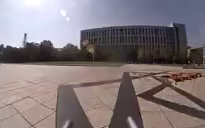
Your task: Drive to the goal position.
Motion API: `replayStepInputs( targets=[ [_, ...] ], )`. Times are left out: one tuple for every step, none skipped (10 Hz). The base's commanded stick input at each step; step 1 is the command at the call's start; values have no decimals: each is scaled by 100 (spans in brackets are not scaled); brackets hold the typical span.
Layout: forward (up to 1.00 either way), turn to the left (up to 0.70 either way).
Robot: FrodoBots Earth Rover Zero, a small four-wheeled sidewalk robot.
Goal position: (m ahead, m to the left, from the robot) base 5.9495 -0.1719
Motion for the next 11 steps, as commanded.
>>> replayStepInputs(
  targets=[
    [68, 0],
    [67, 0],
    [67, 0],
    [67, 0],
    [68, 0],
    [68, 0],
    [67, 0],
    [67, 0],
    [68, 0],
    [68, 0],
    [68, 0]
  ],
)
